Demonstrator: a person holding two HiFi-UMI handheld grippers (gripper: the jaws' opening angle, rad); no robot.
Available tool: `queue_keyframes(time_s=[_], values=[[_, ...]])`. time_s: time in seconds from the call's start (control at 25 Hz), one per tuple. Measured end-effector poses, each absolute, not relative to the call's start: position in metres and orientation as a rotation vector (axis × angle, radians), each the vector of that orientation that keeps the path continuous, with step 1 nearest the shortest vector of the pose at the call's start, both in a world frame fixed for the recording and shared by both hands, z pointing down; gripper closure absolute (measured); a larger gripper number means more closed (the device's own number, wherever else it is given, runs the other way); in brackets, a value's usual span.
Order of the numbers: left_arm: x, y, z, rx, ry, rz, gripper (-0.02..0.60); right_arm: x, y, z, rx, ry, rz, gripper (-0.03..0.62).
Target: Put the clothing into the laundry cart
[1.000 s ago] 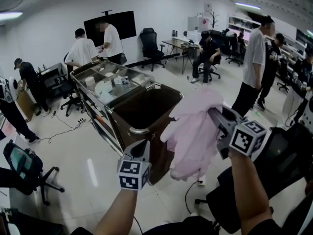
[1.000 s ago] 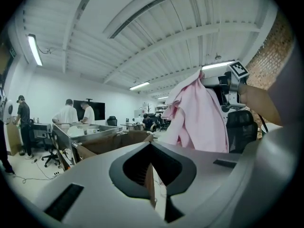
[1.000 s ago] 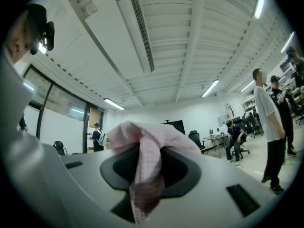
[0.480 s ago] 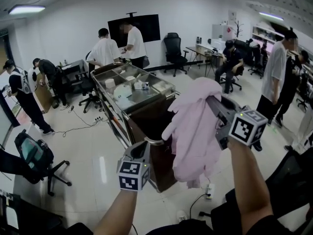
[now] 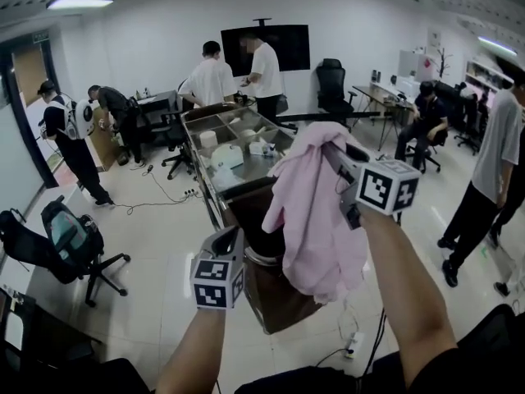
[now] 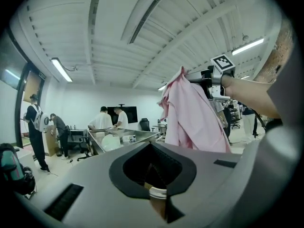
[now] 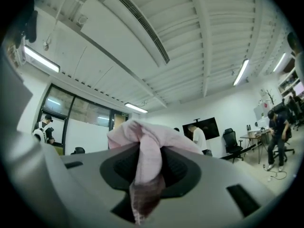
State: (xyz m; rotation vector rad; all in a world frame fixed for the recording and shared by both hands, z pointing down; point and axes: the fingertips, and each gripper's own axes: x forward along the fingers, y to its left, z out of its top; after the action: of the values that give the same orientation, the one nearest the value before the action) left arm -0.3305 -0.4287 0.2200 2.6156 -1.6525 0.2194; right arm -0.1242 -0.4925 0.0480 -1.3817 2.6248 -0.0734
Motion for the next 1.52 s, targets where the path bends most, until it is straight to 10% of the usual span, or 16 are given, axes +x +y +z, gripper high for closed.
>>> queue_keyframes(time_s=[1.52], values=[[-0.289, -0.507, 0.237, 2.536, -1.708, 0.351, 0.581, -0.139, -0.602, 0.207, -1.441, 2.952, -0.326, 0.376]])
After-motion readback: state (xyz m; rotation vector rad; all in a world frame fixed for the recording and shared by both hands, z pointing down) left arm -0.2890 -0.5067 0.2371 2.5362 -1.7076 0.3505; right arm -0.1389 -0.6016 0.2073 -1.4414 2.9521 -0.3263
